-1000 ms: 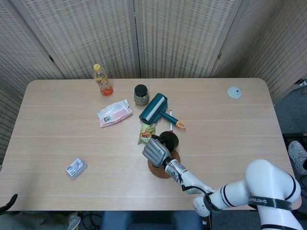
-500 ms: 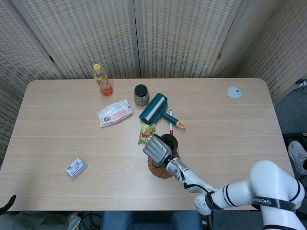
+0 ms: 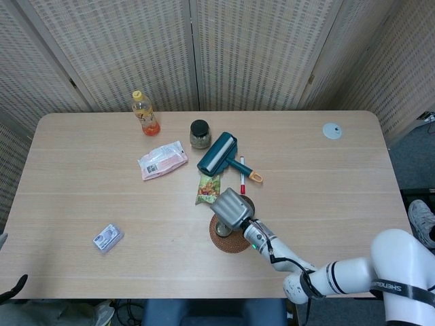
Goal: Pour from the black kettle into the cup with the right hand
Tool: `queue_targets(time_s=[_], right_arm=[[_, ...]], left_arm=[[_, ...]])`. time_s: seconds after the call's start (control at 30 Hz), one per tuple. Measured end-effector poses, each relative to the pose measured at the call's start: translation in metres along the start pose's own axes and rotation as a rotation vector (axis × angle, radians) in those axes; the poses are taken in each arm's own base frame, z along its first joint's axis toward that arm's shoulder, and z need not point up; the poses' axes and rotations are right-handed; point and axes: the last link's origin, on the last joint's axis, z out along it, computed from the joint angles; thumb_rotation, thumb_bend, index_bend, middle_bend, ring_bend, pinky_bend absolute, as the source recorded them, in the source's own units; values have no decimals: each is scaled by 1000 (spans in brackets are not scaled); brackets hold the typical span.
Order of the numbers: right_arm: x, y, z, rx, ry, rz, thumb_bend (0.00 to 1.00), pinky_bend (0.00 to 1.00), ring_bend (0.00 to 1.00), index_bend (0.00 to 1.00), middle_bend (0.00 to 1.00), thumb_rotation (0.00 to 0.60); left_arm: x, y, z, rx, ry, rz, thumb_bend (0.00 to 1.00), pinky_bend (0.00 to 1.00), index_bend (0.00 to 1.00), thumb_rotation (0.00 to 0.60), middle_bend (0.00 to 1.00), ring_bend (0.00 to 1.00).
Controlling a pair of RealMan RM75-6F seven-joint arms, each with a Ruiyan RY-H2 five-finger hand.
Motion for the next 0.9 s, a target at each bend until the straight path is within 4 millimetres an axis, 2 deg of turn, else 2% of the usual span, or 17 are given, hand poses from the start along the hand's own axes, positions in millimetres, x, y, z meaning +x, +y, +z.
queue_targets(time_s=[0.23, 0.53, 0.8, 0.9], right_arm=[[2, 25, -11, -43, 13, 188, 569, 605, 892, 1000, 982, 471], [4, 72, -35, -136, 32, 333, 548, 605, 885, 1000, 972, 470], [-10, 101, -49, -207, 24, 382, 531, 605, 879, 1000, 968, 470], [-17, 110, -50, -229, 21, 390, 485, 605, 878, 1000, 967, 470]], left_arm=[[-1, 7, 3, -17, -9, 5, 245, 0, 0, 600, 0, 10], [-3, 13, 6, -36, -17, 5, 244, 0, 0, 600, 0, 10], [-4, 17, 7, -48, -21, 4, 245, 0, 0, 600, 0, 10], [-4, 19, 7, -52, -22, 4, 245, 0, 0, 600, 0, 10]])
